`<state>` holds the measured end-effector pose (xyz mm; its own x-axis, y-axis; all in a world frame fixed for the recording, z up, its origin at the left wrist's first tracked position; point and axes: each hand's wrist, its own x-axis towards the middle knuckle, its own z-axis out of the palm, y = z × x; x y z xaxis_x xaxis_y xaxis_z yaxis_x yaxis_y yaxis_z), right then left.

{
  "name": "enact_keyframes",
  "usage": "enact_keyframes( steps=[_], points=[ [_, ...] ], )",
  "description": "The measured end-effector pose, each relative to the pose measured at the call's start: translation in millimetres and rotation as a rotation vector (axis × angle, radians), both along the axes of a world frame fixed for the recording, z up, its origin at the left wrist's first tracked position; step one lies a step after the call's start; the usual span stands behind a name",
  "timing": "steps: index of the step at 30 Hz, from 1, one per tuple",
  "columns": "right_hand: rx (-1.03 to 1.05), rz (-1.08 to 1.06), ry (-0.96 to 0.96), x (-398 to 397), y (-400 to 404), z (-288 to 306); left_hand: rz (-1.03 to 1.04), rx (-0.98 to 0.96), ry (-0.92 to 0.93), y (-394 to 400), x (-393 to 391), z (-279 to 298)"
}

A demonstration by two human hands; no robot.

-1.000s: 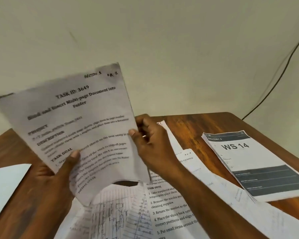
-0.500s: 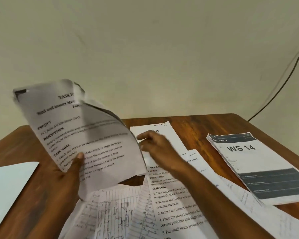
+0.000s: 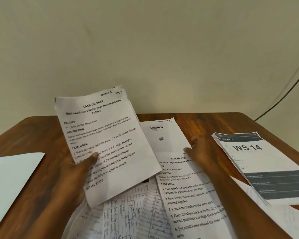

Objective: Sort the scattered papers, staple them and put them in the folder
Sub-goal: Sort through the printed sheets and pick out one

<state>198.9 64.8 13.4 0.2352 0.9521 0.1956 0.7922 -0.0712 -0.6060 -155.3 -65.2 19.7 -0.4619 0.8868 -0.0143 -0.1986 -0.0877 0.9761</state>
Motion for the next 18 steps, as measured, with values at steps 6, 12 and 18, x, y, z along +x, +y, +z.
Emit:
enact_keyframes(
  steps=[6, 12, 18],
  points=[
    [-0.015, -0.016, 0.051, 1.7, 1.3, -1.3, -0.015, 0.031, 0.007, -2.6, 4.5, 5.0],
    [-0.003, -0.066, 0.073, -1.3, -0.8, -2.1, 0.001, 0.071, 0.018, -4.1, 4.7, 5.4],
    [0.171, -0.066, 0.265, -4.7, -5.5, -0.4, 0.016, 0.074, 0.009, -3.9, 2.9, 3.8]
  ],
)
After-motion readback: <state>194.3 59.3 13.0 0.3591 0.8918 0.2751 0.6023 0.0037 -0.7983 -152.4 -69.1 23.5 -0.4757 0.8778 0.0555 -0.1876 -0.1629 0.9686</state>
